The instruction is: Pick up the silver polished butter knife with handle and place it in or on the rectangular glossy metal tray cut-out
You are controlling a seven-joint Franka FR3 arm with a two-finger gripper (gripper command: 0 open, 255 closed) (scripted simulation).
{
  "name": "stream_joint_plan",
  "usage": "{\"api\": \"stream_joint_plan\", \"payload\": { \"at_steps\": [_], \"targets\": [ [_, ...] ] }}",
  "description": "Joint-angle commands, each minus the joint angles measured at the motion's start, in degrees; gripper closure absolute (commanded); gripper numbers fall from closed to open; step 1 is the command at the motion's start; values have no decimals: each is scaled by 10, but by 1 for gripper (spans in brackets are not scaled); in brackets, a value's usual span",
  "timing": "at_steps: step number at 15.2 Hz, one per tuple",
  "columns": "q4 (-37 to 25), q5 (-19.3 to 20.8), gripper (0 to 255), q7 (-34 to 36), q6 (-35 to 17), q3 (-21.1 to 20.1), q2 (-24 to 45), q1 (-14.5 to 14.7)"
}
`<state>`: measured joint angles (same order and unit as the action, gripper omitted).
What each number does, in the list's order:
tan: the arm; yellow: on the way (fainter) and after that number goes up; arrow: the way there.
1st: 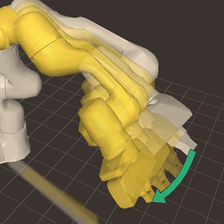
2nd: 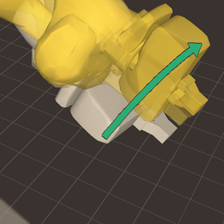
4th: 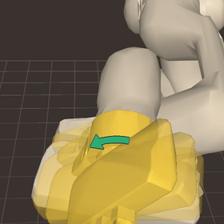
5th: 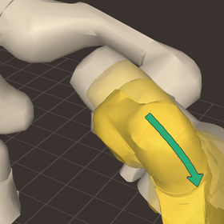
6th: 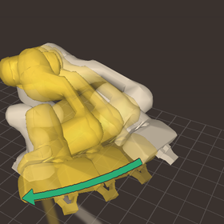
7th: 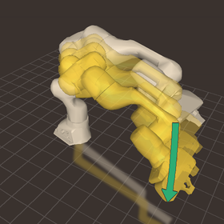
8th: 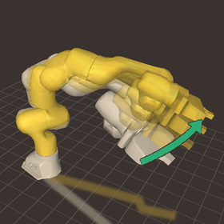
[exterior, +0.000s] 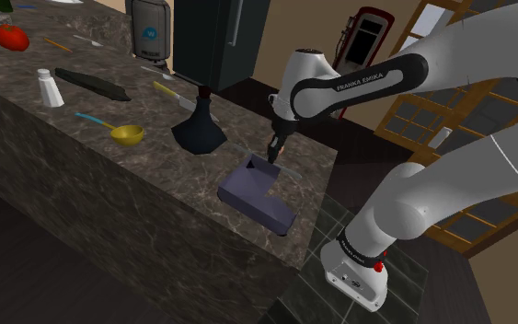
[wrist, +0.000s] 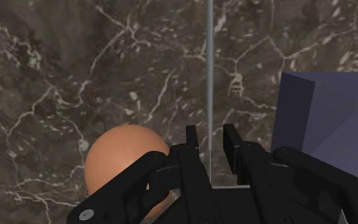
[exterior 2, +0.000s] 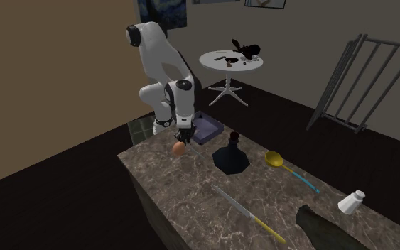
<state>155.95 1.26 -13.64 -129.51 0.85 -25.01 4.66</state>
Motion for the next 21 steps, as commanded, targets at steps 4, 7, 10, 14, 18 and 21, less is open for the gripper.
{"api": "stream_joint_plan", "payload": {
  "at_steps": [4, 7, 10, 14, 18, 21],
  "targets": [
    [12, -1, 255, 2, -2, 1, 6, -1],
    [7, -1, 255, 2, 5, 0, 3, -1],
    [-5, -1, 255, 1, 35, 0, -14, -1],
    [-24, -1, 255, 1, 73, 0, -34, -1],
    [-44, -2, 255, 1, 109, -1, -51, -1],
    [-60, -2, 255, 0, 136, -1, -61, -1]
  ]
}}
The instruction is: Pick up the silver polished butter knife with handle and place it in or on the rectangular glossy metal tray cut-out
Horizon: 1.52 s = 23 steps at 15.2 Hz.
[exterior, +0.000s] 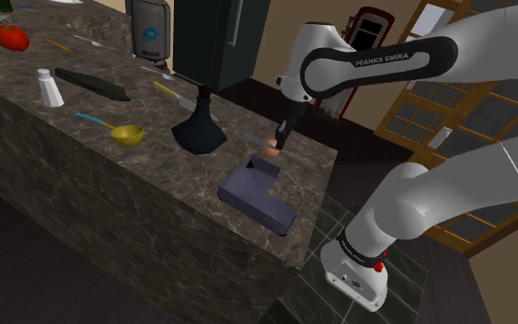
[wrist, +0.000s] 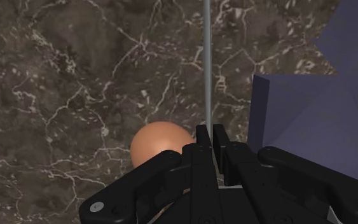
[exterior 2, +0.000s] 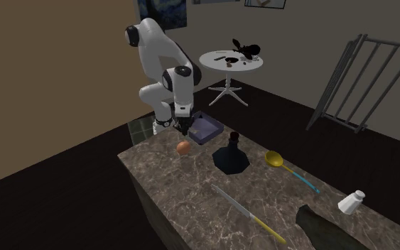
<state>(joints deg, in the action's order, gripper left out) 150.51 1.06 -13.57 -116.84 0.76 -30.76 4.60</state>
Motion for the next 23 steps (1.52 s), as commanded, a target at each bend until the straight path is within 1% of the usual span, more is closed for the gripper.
{"api": "stream_joint_plan", "payload": {
  "at_steps": [1, 11, 17, 23],
  "targets": [
    [-11, 0, 255, 0, 18, 0, -7, 0],
    [-73, -1, 255, -1, 101, -1, -28, 0],
    [-38, -45, 255, 71, 144, -60, -107, 39],
    [-28, -101, 255, 148, 186, -126, -163, 83]
  ]
}}
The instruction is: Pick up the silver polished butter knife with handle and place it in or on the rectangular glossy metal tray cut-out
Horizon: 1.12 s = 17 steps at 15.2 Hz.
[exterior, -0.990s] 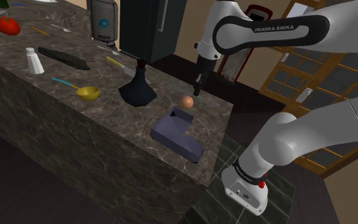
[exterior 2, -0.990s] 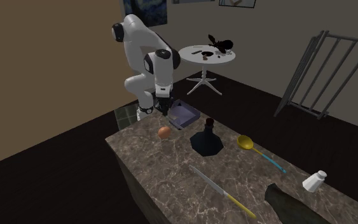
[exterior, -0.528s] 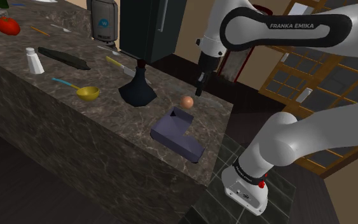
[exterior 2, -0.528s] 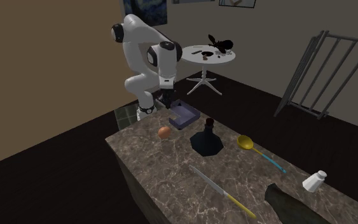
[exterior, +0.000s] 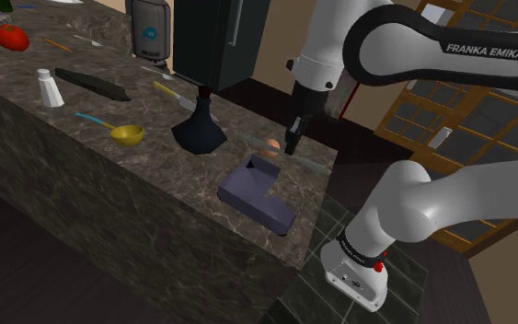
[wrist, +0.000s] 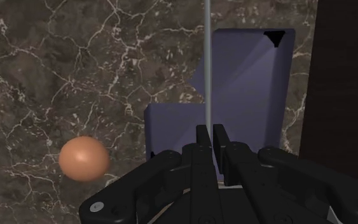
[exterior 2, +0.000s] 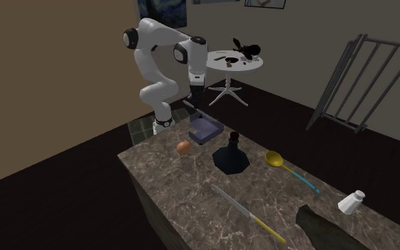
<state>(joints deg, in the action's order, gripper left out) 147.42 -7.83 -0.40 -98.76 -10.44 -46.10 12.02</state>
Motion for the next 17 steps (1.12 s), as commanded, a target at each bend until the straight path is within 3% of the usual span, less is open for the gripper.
{"api": "stream_joint_plan", "payload": {
  "at_steps": [1, 17],
  "targets": [
    [3, -17, 255, 24, 9, -20, -13, 13],
    [115, -37, 255, 21, -123, -41, 7, 21]
  ]
}}
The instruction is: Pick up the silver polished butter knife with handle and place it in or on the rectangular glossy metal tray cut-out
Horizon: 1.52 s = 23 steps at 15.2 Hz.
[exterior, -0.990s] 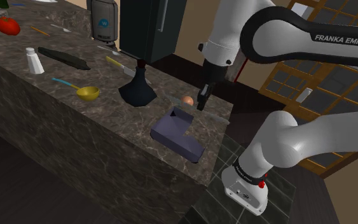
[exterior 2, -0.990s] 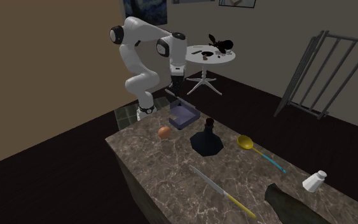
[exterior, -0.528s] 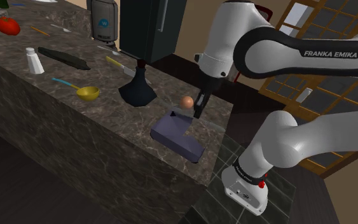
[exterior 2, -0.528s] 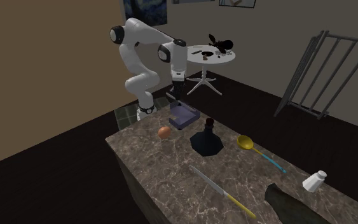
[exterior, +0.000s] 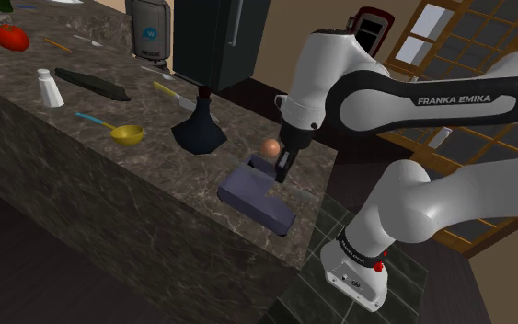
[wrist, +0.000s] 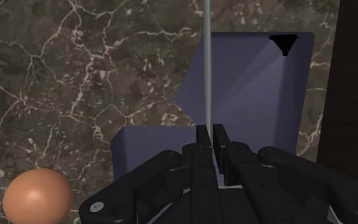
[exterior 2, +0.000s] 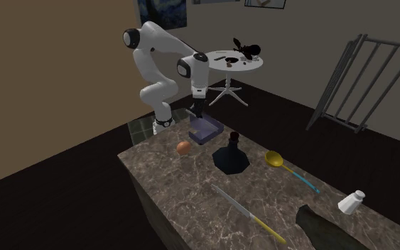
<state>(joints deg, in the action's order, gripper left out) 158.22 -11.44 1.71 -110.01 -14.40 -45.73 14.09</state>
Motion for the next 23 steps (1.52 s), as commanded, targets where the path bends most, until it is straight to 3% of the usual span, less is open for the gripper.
{"api": "stream_joint_plan", "payload": {
  "at_steps": [1, 9, 10, 15, 19, 23],
  "targets": [
    [13, -3, 255, -1, -19, -3, 6, 1],
    [17, -4, 255, -1, -25, -4, 8, 1],
    [17, -4, 0, -1, -25, -4, 8, 1],
    [17, -4, 0, -1, -25, -4, 8, 1],
    [-48, 10, 0, 1, 54, 9, -7, -5],
    [-48, 10, 0, 1, 54, 9, -7, -5]
  ]
}}
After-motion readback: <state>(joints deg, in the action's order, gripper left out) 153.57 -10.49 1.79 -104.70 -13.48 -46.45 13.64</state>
